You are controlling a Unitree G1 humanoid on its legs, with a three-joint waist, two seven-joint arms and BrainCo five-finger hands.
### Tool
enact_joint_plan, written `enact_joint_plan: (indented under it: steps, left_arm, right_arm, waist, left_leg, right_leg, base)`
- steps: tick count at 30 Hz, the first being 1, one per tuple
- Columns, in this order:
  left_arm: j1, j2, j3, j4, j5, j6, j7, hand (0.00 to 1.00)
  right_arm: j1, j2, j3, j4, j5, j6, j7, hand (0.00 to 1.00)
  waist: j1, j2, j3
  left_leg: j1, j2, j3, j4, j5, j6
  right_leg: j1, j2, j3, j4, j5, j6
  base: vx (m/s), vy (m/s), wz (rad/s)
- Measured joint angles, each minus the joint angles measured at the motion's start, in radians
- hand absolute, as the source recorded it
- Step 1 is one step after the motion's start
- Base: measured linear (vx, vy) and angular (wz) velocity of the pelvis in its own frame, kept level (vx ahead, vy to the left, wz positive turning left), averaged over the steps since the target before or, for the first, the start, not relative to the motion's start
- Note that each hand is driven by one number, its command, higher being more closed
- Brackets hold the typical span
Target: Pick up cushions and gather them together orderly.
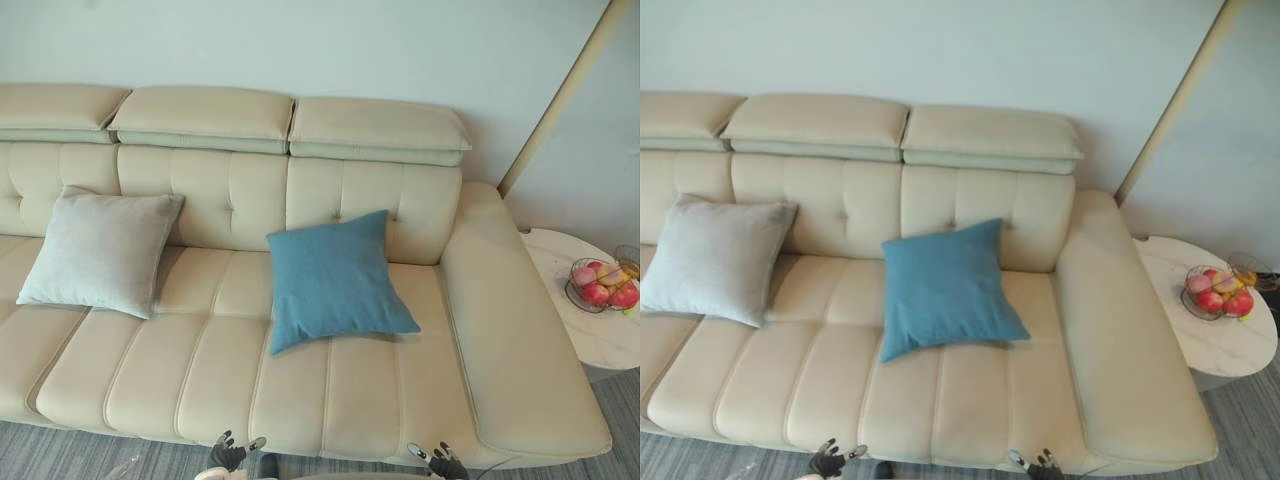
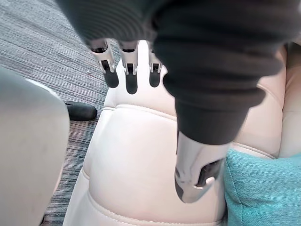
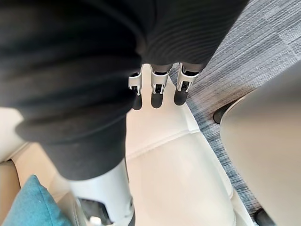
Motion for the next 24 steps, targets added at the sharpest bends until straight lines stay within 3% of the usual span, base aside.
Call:
enact_joint_plan:
  steps: [4,6,7,8,10,11,12,13,14,16,18,19,21,23,24]
  left_arm:
    - [-0.07,-0.001,-0.018,-0.023,0.003,0.002,0.009,0.0]
    - [-0.075,-0.013,-0.018,-0.047,0.011,0.001,0.009,0.0]
    - [-0.075,-0.021,-0.019,-0.073,0.017,0.001,0.008,0.0]
    - [-0.073,-0.024,-0.019,-0.089,0.017,0.0,0.009,0.0]
    - [-0.072,-0.013,-0.016,-0.107,0.017,0.0,0.008,0.0]
    - [-0.078,-0.009,-0.011,-0.107,0.017,0.002,0.009,0.0]
    - [-0.082,-0.021,-0.003,-0.106,0.017,0.004,0.009,0.0]
    - [-0.072,-0.041,-0.008,-0.097,0.017,0.006,0.008,0.0]
    - [-0.072,-0.066,-0.01,-0.091,0.017,0.006,0.006,0.0]
    - [-0.087,-0.061,-0.011,-0.1,0.017,0.007,0.012,0.0]
    - [-0.112,-0.074,-0.026,-0.1,0.016,0.006,0.02,0.0]
    - [-0.11,-0.086,-0.057,-0.099,0.015,0.006,0.029,0.0]
    - [-0.111,-0.091,-0.08,-0.086,0.015,0.007,0.029,0.0]
    - [-0.098,-0.116,-0.087,-0.08,0.019,0.008,0.022,0.0]
    - [-0.091,-0.121,-0.085,-0.081,0.02,0.008,0.02,0.0]
  right_arm:
    - [-0.051,0.024,0.076,-0.049,-0.001,0.0,-0.017,0.0]
    - [-0.052,0.032,0.076,-0.053,-0.001,0.001,-0.019,0.0]
    - [-0.043,0.037,0.078,-0.084,-0.002,0.003,-0.018,0.0]
    - [-0.037,0.035,0.08,-0.088,-0.002,0.0,-0.018,0.0]
    - [-0.034,0.031,0.097,-0.087,-0.025,-0.001,-0.018,0.0]
    - [-0.044,0.029,0.099,-0.086,-0.039,0.0,-0.018,0.0]
    - [-0.061,0.026,0.102,-0.089,-0.041,0.0,-0.018,0.0]
    - [-0.058,0.009,0.101,-0.086,-0.041,0.0,-0.022,0.0]
    - [-0.068,-0.011,0.103,-0.088,-0.041,0.001,-0.026,0.0]
    - [-0.098,0.005,0.11,-0.099,-0.041,0.001,-0.032,0.0]
    - [-0.148,0.001,0.127,-0.131,-0.041,-0.001,-0.041,0.0]
    - [-0.158,0.0,0.144,-0.15,-0.041,-0.002,-0.048,0.0]
    - [-0.144,0.003,0.152,-0.164,-0.041,-0.008,-0.054,0.0]
    - [-0.121,-0.001,0.153,-0.16,-0.041,-0.008,-0.06,0.0]
    - [-0.094,-0.009,0.15,-0.151,-0.041,-0.007,-0.061,0.0]
  waist:
    - [0.008,-0.018,0.056]
    - [0.02,-0.003,0.065]
    - [0.026,-0.001,0.066]
    - [0.027,-0.006,0.063]
    - [0.043,-0.041,0.037]
    - [0.047,-0.054,0.03]
    - [0.055,-0.042,0.025]
    - [0.058,-0.013,0.008]
    - [0.058,0.0,0.01]
    - [0.071,-0.025,0.008]
    - [0.102,0.026,0.029]
    - [0.102,0.058,0.036]
    - [0.099,0.059,0.045]
    - [0.074,0.075,0.058]
    - [0.06,0.075,0.059]
  left_leg:
    - [-0.083,0.017,0.038,0.07,-0.033,0.022]
    - [-0.104,0.042,0.041,0.095,-0.036,0.037]
    - [-0.109,0.048,0.036,0.113,-0.038,0.039]
    - [-0.111,0.047,0.018,0.126,-0.038,0.039]
    - [-0.155,0.031,-0.003,0.177,-0.025,0.024]
    - [-0.178,0.025,-0.006,0.195,-0.02,0.019]
    - [-0.212,0.027,-0.01,0.221,-0.024,0.021]
    - [-0.235,0.015,-0.022,0.23,-0.032,0.028]
    - [-0.231,0.023,-0.006,0.218,-0.002,0.045]
    - [-0.289,0.011,0.007,0.285,-0.003,0.046]
    - [-0.318,0.078,0.023,0.318,0.007,0.032]
    - [-0.318,0.123,0.022,0.316,0.024,0.011]
    - [-0.314,0.135,0.01,0.31,0.049,-0.004]
    - [-0.296,0.148,-0.002,0.273,0.082,0.02]
    - [-0.284,0.15,0.011,0.246,0.022,0.022]
  right_leg:
    - [-0.095,0.001,0.027,0.066,0.043,0.01]
    - [-0.104,0.004,0.015,0.103,0.037,0.007]
    - [-0.157,-0.006,-0.024,0.346,-0.037,-0.022]
    - [-0.165,-0.019,-0.034,0.514,-0.072,-0.004]
    - [-0.152,-0.066,-0.018,0.65,-0.054,0.012]
    - [-0.169,-0.055,-0.021,0.637,-0.057,0.025]
    - [-0.183,-0.033,-0.021,0.619,-0.054,0.025]
    - [-0.154,-0.014,-0.011,0.542,-0.068,0.044]
    - [-0.112,-0.014,0.028,0.592,-0.129,0.075]
    - [-0.071,-0.043,0.072,0.544,-0.17,0.072]
    - [-0.032,0.01,0.034,0.421,-0.214,0.057]
    - [-0.005,0.046,-0.001,0.373,-0.234,0.027]
    - [0.002,0.055,-0.039,0.383,-0.283,-0.022]
    - [0.011,0.074,-0.082,0.402,-0.296,-0.034]
    - [0.015,0.071,-0.119,0.406,-0.295,-0.05]
  base:
    - [-0.14,0.028,-0.28]
    - [-0.1,-0.008,-0.01]
    - [-0.09,-0.036,0.17]
    - [-0.08,-0.079,0.35]
    - [-0.04,-0.144,0.35]
    - [-0.07,-0.123,0.19]
    - [-0.05,0.006,0.22]
    - [-0.05,0.01,0.29]
    - [-0.02,-0.004,0.29]
    - [-0.15,-0.202,-0.07]
    - [-0.3,-0.278,-0.58]
    - [-0.32,-0.211,-0.46]
    - [-0.33,-0.213,0.02]
    - [-0.3,-0.171,0.45]
    - [-0.3,-0.127,0.48]
